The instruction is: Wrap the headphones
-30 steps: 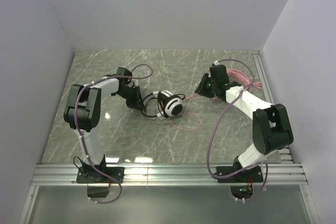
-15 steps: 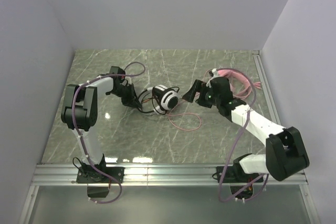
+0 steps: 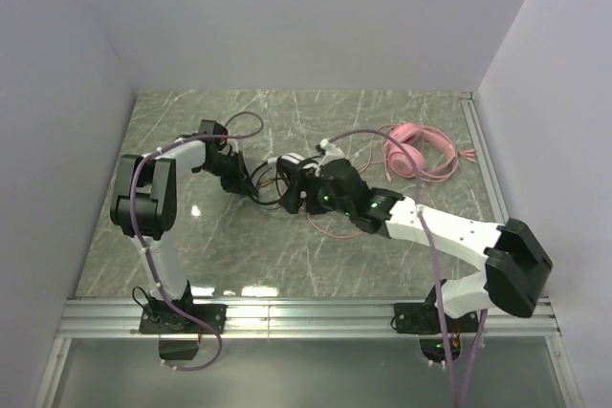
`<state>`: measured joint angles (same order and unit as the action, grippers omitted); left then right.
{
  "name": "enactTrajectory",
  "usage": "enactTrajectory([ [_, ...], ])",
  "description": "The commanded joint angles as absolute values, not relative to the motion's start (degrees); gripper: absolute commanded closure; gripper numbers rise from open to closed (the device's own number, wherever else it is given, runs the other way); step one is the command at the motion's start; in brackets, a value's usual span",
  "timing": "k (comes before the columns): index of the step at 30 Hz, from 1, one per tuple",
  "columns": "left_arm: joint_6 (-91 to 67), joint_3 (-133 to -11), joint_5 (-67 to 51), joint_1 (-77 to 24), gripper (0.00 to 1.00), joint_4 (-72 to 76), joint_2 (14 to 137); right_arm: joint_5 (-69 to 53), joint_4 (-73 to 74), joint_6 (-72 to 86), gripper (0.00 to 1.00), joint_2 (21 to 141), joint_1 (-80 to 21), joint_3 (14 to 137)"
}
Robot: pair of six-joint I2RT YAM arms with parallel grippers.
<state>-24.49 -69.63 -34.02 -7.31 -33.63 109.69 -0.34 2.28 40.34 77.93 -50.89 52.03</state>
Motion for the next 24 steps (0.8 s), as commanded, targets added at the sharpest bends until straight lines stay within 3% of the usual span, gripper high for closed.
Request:
enactTrajectory([
  [1, -25.4, -70.0, -38.3, -6.9, 1.0, -31.5, 105.1, 11.4, 8.0, 37.8, 0.19, 82.8, -55.4, 57.0],
  [2, -25.4, -70.0, -38.2, -6.9, 1.0, -31.5, 105.1, 12.5, 8.6, 37.4, 0.26, 83.9, -56.2, 58.3],
  [6, -25.5, -69.8, -38.0, -6.9, 1.0, -31.5, 104.9, 15.5, 11.1, 36.5, 0.4, 88.5, -58.6, 61.7],
  [14, -25.6, -69.7, -38.0, -6.9, 1.0, -31.5, 104.9, 27.5, 19.4, 38.1, 0.48, 95.2, -61.2, 69.3],
  [24, -25.5, -69.4, -38.5, -6.9, 1.0, -31.3, 104.9, 32.0, 20.9, 36.5, 0.59, 100.4, -61.2, 73.4],
])
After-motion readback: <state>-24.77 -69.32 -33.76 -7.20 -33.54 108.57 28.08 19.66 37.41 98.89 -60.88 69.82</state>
